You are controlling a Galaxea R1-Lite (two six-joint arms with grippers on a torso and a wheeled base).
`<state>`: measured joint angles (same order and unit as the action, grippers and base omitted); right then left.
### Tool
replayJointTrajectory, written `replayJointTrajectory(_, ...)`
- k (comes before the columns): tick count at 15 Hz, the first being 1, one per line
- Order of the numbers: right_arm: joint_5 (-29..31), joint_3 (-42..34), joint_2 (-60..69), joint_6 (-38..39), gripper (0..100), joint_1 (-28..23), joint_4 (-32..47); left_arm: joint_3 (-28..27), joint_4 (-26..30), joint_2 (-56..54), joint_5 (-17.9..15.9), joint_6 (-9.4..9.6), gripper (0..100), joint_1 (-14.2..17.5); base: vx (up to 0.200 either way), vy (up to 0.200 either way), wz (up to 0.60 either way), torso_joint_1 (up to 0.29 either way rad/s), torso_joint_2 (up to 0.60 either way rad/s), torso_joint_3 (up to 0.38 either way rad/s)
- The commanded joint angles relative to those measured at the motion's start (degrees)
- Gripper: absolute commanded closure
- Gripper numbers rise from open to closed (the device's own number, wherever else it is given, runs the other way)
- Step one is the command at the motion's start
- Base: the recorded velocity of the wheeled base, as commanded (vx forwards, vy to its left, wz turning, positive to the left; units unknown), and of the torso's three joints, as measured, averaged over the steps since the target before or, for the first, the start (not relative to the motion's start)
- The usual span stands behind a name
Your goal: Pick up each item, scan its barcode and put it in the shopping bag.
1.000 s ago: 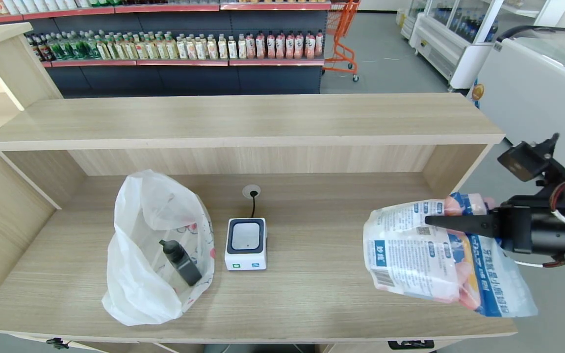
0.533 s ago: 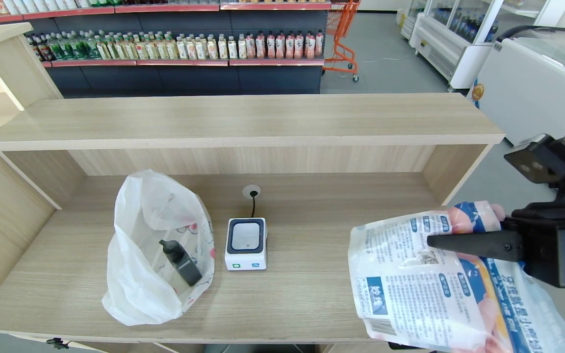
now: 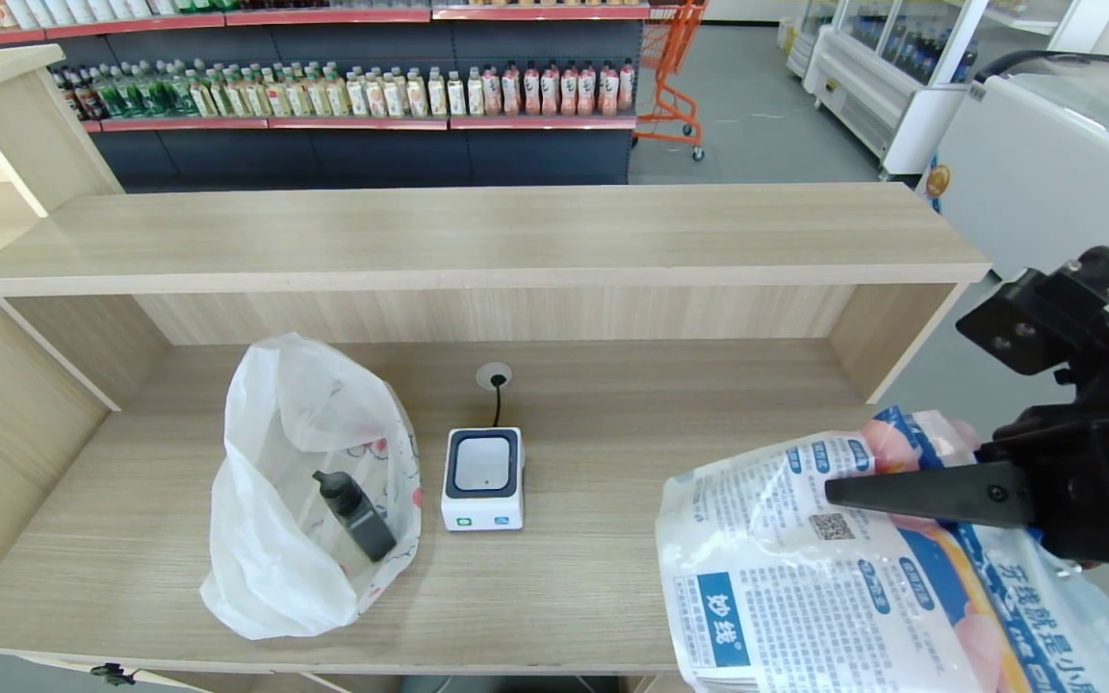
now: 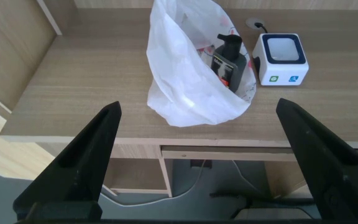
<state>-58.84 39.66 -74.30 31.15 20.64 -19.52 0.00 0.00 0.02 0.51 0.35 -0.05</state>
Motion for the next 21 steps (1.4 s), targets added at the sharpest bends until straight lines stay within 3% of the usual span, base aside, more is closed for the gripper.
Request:
replayJointTrajectory(1, 1.10, 0.86, -0.76, 2.25, 100, 1.95, -0.08, 0.00, 0.00, -0.02, 0.02, 0.00, 0, -0.04, 0.000, 0.000, 0.00, 0.000, 0.00, 0.000)
replayJointTrajectory(17, 3.39, 0.51, 0.03, 2.60, 100, 2.21, -0.61, 0.00, 0.00, -0.02, 0.02, 0.00, 0, -0.04, 0.000, 0.000, 0.00, 0.000, 0.00, 0.000)
replayJointTrajectory(19, 9.27, 0.42, 0.03, -6.80, 100, 2.30, -4.04, 0.00, 0.00, -0.02, 0.02, 0.00, 0, -0.04, 0.000, 0.000, 0.00, 0.000, 0.00, 0.000)
replayJointTrajectory(21, 15.34, 0.25, 1.18, -26.66, 100, 0.81, -3.86, 0.00, 0.00, -0.02, 0.02, 0.00, 0, -0.04, 0.000, 0.000, 0.00, 0.000, 0.00, 0.000)
